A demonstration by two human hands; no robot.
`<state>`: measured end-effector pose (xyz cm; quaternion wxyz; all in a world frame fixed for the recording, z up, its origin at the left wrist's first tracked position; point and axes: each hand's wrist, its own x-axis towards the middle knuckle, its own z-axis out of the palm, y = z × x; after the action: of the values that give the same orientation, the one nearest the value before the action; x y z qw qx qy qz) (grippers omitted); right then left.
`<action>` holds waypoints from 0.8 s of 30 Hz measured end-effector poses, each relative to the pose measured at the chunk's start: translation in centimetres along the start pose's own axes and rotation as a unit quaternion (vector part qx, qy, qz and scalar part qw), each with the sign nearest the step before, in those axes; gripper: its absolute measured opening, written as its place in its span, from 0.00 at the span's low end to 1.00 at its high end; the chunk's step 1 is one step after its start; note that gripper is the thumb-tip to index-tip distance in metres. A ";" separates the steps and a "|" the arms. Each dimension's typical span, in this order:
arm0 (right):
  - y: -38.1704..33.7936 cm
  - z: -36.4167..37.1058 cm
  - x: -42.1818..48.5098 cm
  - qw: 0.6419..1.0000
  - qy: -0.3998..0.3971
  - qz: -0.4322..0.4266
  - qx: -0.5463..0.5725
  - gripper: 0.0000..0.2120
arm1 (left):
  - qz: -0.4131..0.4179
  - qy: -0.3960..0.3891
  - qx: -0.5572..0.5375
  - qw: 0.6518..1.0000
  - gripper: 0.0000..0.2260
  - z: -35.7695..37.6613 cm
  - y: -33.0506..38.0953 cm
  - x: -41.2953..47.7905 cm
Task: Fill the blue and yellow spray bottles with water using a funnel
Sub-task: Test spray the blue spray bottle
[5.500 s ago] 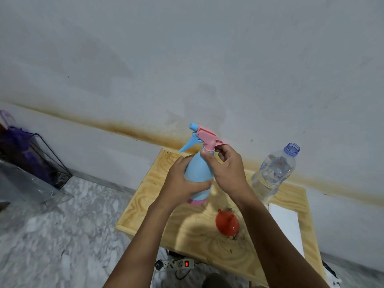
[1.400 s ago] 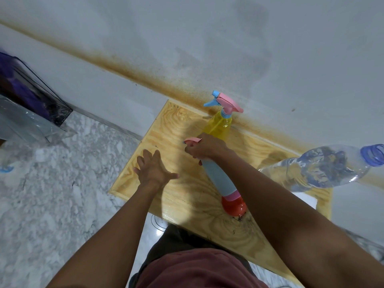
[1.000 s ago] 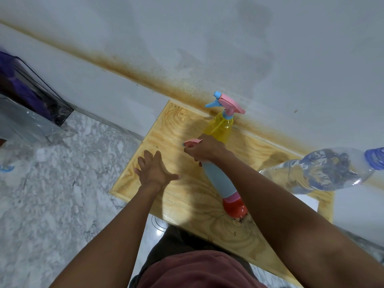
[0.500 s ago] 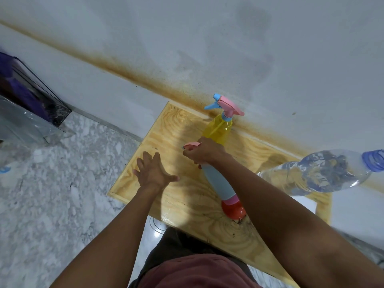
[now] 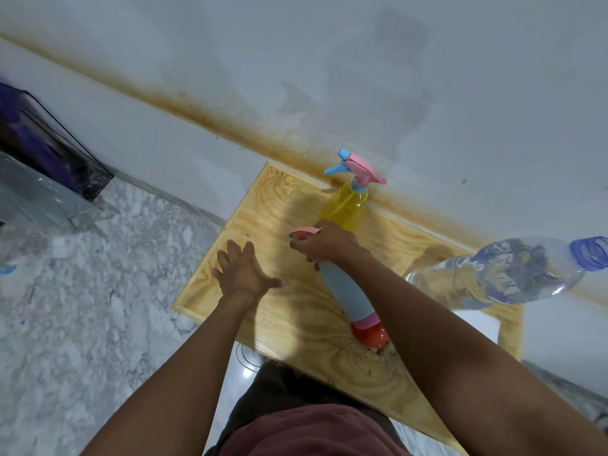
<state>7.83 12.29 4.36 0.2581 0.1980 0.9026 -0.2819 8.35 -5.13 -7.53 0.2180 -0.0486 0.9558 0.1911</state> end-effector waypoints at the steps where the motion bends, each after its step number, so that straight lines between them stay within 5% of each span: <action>1: 0.0 -0.1 -0.2 1.000 0.012 -0.010 0.005 0.16 | -0.001 -0.002 -0.003 1.000 0.51 0.0 0.0 -0.1; 7: 0.7 -0.6 -1.7 0.972 0.038 -0.111 0.201 0.10 | 0.009 -0.057 0.002 0.998 0.46 -2.4 1.1 -0.6; 13: 1.3 -1.7 -6.1 0.870 0.091 -0.191 0.446 0.06 | 0.238 -0.182 -0.181 0.937 0.42 -6.7 3.6 -5.2; 18: 0.8 -1.5 -8.2 0.812 0.085 -0.222 0.534 0.06 | 0.258 -0.036 -0.276 0.925 0.39 -5.4 5.6 -7.8; 24: 0.9 -1.1 -8.1 0.836 0.103 -0.230 0.488 0.11 | 0.259 0.023 -0.311 0.914 0.31 -5.0 5.8 -7.6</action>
<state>14.27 11.97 9.40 -0.0383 0.1129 0.6890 -0.7149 12.14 -1.65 1.90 0.1128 0.1313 0.8316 0.5278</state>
